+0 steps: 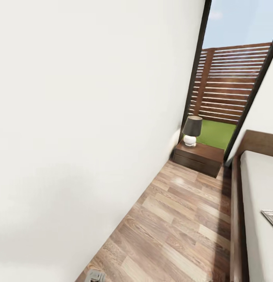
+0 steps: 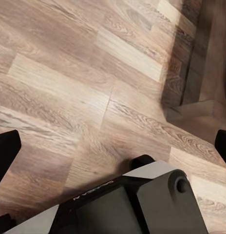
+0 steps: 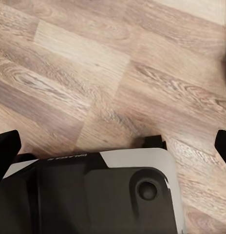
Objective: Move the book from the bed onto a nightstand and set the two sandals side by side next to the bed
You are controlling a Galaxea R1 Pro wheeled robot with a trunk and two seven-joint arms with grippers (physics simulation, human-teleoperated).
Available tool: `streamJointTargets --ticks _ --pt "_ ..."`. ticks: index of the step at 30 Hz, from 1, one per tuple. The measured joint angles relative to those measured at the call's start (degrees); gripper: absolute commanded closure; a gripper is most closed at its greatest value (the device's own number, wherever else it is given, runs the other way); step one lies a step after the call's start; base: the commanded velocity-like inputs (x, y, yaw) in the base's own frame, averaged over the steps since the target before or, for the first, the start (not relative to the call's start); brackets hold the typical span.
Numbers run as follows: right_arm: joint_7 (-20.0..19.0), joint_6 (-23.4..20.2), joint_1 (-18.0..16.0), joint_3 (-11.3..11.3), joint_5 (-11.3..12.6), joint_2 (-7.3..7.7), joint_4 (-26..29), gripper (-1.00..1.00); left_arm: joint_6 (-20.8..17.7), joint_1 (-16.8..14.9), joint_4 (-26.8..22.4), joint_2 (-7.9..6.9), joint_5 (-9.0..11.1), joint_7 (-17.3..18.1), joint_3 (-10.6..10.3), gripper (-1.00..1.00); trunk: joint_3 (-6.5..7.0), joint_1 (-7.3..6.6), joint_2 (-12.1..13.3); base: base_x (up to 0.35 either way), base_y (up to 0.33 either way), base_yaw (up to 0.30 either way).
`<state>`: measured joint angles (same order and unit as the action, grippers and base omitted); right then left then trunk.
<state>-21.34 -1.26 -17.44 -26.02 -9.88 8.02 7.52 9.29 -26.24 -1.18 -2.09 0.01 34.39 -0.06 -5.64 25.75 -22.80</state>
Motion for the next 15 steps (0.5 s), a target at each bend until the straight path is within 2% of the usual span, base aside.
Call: streamJointTargets --ticks 15 --pt "0.0 0.0 0.0 0.0 0.0 0.03 0.0 -1.0 0.0 0.0 0.0 0.0 0.0 0.0 0.0 -1.0 -0.13 0.0 0.0 0.0 0.0 -0.289"
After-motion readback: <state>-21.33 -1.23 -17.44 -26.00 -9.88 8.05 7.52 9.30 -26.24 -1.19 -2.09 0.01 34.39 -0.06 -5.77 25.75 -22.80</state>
